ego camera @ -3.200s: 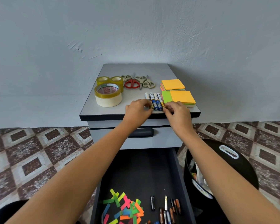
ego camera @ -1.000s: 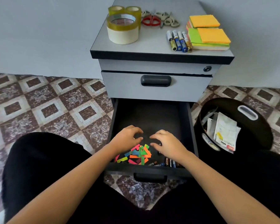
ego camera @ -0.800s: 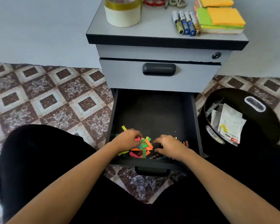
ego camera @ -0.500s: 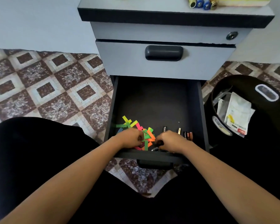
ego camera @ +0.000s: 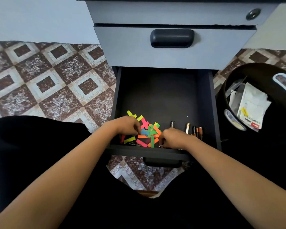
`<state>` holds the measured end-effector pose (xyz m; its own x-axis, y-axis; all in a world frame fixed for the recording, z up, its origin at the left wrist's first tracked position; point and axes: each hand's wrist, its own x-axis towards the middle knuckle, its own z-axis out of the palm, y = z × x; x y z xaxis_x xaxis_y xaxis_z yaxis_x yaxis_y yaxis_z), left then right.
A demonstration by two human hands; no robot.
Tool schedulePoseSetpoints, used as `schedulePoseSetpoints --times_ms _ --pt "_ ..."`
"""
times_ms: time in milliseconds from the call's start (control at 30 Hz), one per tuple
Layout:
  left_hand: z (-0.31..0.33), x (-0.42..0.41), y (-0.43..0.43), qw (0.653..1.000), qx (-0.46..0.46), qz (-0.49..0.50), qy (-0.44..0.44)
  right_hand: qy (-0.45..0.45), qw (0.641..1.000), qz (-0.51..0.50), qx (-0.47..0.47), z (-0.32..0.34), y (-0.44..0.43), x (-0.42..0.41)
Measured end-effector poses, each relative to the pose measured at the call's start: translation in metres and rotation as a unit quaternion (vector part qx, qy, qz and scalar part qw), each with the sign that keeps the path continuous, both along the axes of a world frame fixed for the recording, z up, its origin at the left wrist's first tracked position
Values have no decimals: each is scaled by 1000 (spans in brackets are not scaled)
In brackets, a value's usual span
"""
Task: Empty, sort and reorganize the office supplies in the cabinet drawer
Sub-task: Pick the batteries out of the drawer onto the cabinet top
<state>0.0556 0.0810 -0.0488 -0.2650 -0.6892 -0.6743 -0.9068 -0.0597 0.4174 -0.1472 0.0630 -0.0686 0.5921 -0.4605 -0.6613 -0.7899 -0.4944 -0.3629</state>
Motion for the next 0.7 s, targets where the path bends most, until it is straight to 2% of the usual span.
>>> schedulePoseSetpoints --times_ms 133,300,467,567,700 --pt "-3 -2 2 998 16 -52 -28 0 1000 -16 16 -2 -2 -1" --pt "-14 -8 10 987 36 -128 -91 -61 992 -105 41 14 -18 -5" --pt "-24 -11 13 986 24 -134 -100 -109 976 -188 33 30 -36 -18" --pt "-26 -10 11 988 40 -119 -92 -96 974 -199 49 32 -40 -24" --pt "-25 -11 9 989 57 -113 -82 -51 984 -160 55 30 -36 -24"
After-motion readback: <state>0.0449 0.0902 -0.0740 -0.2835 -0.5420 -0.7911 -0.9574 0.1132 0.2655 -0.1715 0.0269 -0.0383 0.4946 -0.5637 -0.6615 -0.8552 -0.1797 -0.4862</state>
